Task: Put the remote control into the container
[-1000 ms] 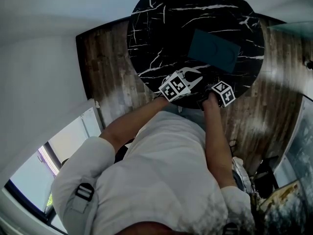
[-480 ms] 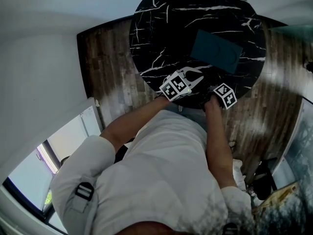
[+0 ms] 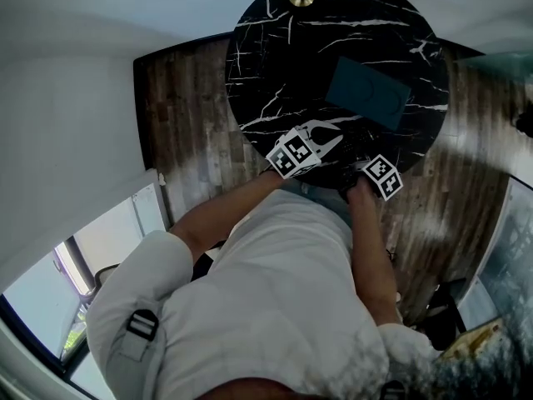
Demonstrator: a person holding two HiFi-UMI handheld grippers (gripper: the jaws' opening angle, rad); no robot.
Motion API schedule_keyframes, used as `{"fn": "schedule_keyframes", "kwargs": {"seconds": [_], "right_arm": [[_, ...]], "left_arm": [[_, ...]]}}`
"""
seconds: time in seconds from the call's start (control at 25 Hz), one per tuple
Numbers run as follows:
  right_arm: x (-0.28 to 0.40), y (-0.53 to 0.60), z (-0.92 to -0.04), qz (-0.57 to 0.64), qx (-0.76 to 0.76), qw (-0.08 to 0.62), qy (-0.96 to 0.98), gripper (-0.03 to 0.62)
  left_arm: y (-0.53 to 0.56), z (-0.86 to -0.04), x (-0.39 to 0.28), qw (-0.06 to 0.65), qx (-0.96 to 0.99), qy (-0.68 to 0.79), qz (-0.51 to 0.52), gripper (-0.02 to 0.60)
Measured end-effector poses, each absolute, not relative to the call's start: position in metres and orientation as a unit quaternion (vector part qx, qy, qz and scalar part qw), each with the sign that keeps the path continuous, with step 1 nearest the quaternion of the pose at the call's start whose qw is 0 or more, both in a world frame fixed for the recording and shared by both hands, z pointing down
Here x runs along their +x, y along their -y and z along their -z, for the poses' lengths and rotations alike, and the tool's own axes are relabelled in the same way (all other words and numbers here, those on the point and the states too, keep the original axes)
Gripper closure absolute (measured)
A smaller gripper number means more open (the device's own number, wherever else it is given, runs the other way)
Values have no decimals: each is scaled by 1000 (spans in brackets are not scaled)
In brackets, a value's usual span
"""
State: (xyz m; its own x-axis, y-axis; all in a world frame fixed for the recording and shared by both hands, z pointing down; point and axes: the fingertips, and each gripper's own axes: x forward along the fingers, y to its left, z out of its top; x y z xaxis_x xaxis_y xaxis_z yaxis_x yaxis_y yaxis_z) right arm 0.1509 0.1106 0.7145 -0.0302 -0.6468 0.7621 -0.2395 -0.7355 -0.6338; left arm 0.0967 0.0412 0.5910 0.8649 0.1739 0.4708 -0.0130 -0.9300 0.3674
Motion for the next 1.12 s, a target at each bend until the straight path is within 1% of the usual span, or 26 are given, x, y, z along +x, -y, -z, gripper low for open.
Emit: {"fn": "schedule_keyframes", "kwargs": {"seconds": [0.28, 0.48, 0.64, 0.92, 1.12], "right_arm": [[129, -105, -636, 617, -650, 202, -394, 526], [119, -93, -620, 618, -637, 221, -404, 526], [97, -69, -615, 626, -613, 214, -432, 526], [39, -22, -606, 648, -557, 192, -483, 526], [24, -2, -604, 649, -548, 184, -495, 526]], "left_arm": [[-35, -563, 78, 183, 959, -5, -218, 575], [-26, -561, 66, 185, 960, 24, -211, 575], [-11, -553, 43, 186, 959, 60, -208, 575], [18, -551, -17, 192, 950, 139, -204, 577], [34, -555, -38, 200, 944, 166, -201, 575]]}}
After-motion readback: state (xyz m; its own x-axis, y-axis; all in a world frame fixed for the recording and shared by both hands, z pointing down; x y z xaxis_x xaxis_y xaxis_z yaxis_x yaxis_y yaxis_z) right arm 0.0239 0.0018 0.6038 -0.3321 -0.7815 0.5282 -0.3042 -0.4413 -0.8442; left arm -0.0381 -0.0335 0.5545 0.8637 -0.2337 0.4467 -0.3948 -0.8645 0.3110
